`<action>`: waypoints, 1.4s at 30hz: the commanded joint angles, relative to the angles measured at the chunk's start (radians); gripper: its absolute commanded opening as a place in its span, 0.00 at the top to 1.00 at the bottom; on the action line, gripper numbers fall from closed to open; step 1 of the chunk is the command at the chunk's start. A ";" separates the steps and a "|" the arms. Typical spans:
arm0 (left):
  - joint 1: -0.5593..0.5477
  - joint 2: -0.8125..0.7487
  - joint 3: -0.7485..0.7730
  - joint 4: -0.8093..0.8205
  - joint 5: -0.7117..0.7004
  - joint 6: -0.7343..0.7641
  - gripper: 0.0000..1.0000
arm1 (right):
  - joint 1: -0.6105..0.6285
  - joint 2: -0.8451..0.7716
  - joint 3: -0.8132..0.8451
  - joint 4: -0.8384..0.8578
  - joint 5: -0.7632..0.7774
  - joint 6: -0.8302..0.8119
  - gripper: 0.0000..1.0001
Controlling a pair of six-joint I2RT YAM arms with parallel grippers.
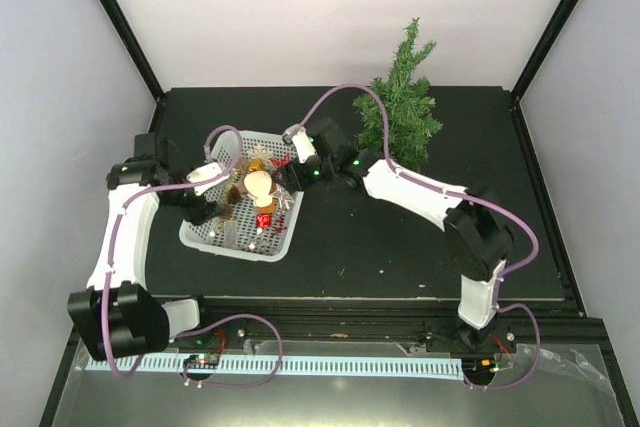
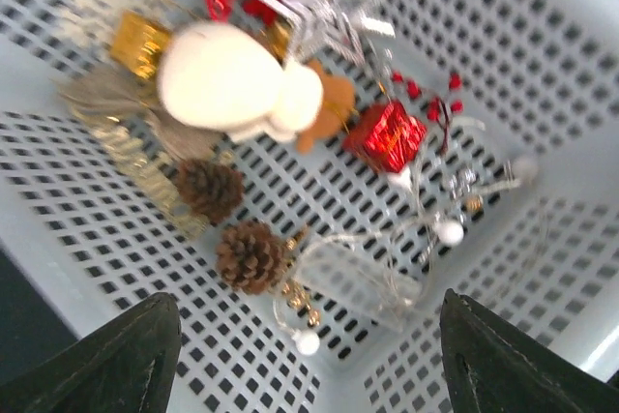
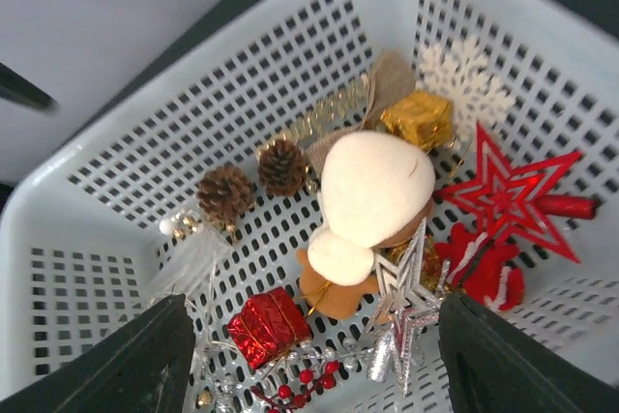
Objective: Decorate the small christmas tree
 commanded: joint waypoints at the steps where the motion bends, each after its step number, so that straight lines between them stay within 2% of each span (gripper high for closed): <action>1: -0.083 0.072 0.004 -0.093 -0.225 0.174 0.24 | 0.001 -0.130 -0.070 0.096 0.083 0.051 0.29; 6: -0.198 0.171 -0.062 -0.023 -0.372 0.145 0.20 | -0.001 -0.275 -0.205 0.172 0.138 0.074 0.29; 15: -0.295 0.340 -0.130 0.115 -0.446 0.083 0.16 | -0.009 -0.502 -0.401 0.235 0.264 0.104 0.26; 22: -0.353 0.437 -0.149 0.177 -0.474 0.030 0.19 | -0.011 -0.520 -0.424 0.246 0.271 0.113 0.25; 25: -0.359 0.448 -0.138 0.185 -0.474 0.019 0.36 | -0.013 -0.522 -0.433 0.256 0.269 0.116 0.25; 26: -0.359 0.444 -0.131 0.184 -0.470 0.016 0.54 | -0.013 -0.522 -0.435 0.257 0.272 0.116 0.25; 28: -0.358 0.427 -0.107 0.161 -0.452 0.011 0.80 | -0.015 -0.522 -0.438 0.257 0.277 0.116 0.25; 29: -0.358 0.417 -0.095 0.147 -0.435 0.010 0.92 | -0.015 -0.524 -0.439 0.257 0.280 0.115 0.25; 30: -0.358 0.405 -0.082 0.130 -0.421 0.009 0.98 | -0.017 -0.524 -0.441 0.255 0.284 0.115 0.25; 35: -0.358 0.355 -0.010 0.031 -0.365 0.003 0.99 | -0.017 -0.527 -0.437 0.247 0.286 0.119 0.25; 42: -0.359 0.251 0.051 -0.063 -0.355 0.010 0.98 | -0.020 -0.562 -0.462 0.229 0.301 0.129 0.25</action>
